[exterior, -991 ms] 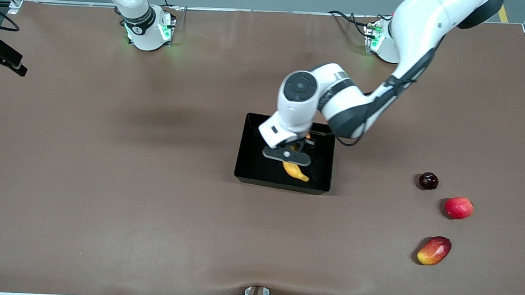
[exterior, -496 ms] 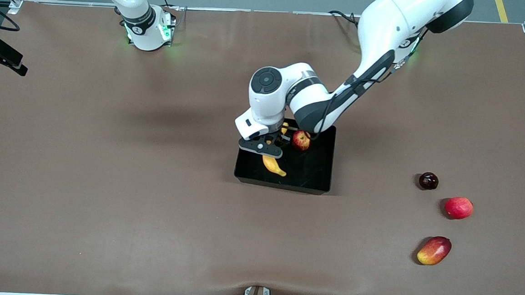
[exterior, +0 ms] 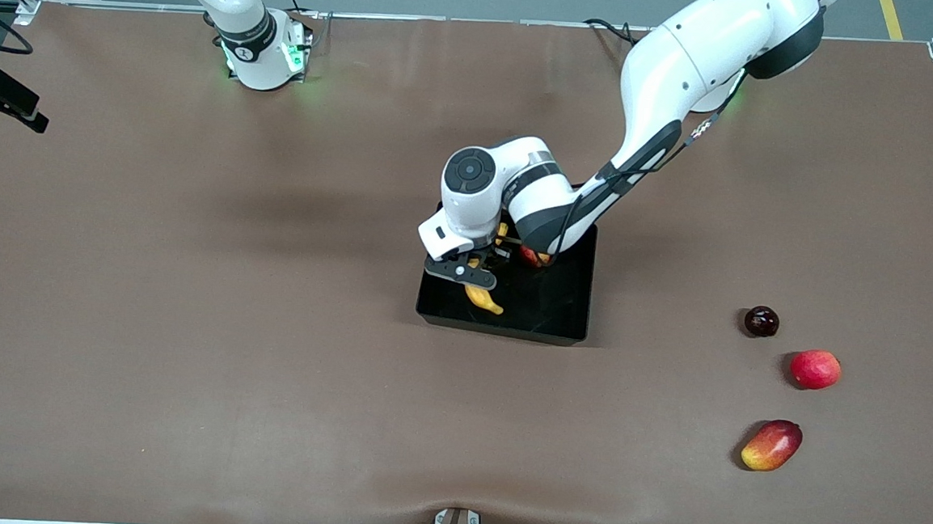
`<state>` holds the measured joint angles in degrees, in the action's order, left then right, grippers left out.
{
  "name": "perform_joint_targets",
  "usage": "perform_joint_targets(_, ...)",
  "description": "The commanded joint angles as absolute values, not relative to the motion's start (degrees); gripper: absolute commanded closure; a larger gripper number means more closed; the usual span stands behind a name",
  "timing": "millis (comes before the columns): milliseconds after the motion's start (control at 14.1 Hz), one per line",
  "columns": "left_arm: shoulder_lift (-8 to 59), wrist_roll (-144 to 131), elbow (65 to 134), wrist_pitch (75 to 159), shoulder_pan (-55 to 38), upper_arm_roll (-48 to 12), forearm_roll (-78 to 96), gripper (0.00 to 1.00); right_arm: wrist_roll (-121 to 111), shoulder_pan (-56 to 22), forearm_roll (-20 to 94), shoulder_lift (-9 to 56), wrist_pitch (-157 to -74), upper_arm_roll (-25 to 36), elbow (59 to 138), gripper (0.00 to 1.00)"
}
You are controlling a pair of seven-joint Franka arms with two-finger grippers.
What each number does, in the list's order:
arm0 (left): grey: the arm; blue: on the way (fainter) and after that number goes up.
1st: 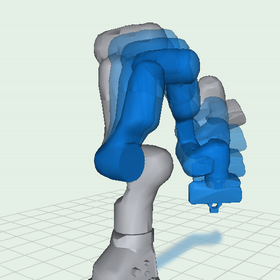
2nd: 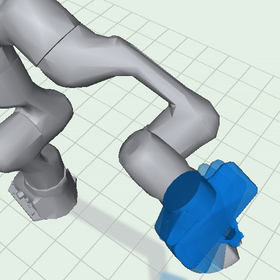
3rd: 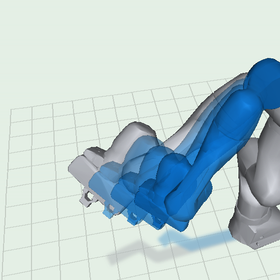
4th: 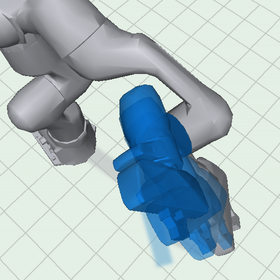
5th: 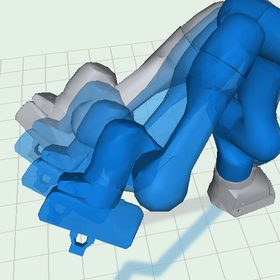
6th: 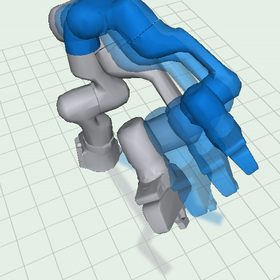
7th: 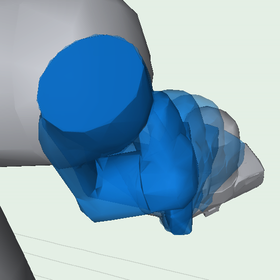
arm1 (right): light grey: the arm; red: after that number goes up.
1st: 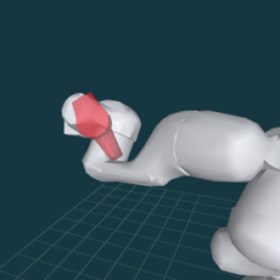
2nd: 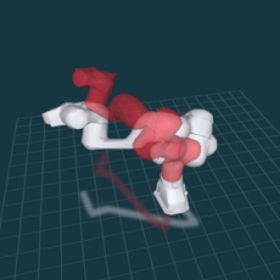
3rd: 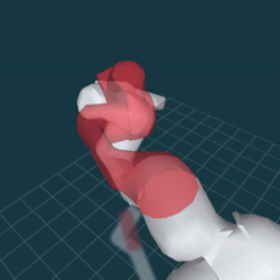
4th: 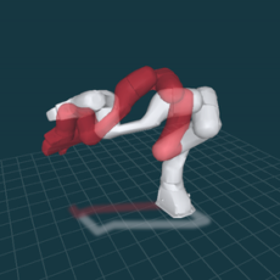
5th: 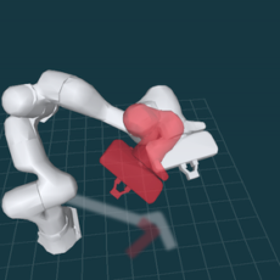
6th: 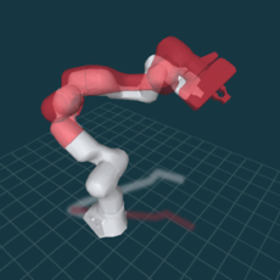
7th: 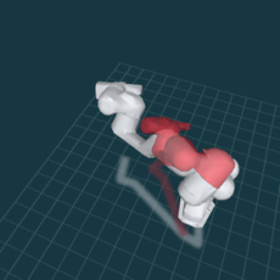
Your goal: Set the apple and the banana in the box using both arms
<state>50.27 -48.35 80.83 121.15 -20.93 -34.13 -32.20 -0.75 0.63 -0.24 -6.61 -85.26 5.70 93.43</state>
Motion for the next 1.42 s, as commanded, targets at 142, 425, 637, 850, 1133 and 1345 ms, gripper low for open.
perform_joint_targets(142,52.3,-47.8,79.1,123.4,-24.2,-30.2,-32.9,1.0,-1.1,1.7,1.2,-7.2,-85.1,5.3,93.6,0.0)
perform_joint_targets(425,52.3,-47.8,79.2,123.4,-25.2,-28.7,-33.0,0.88,-1.1,1.6,1.2,-7.2,-85.1,5.3,93.6,0.0)
perform_joint_targets(637,51.9,-47.9,79.2,123.4,-25.1,-28.7,-33.0,0.0,-1.1,1.7,1.2,-7.2,-85.0,5.3,93.6,0.0)
perform_joint_targets(850,49.1,-48.4,79.0,122.1,-25.0,-28.7,-33.1,0.0,-1.1,2.1,1.2,-7.2,-84.9,5.3,93.7,0.0)
perform_joint_targets(1133,38.4,-47.9,78.9,111.7,-20.5,-28.8,-33.0,0.0,-1.1,2.0,1.2,-7.2,-85.1,5.3,93.7,0.0)
perform_joint_targets(1345,31.8,-40.4,79.0,105.9,-15.8,-29.1,-32.3,0.0,-1.1,2.4,1.2,-7.2,-85.0,5.3,93.8,0.0)
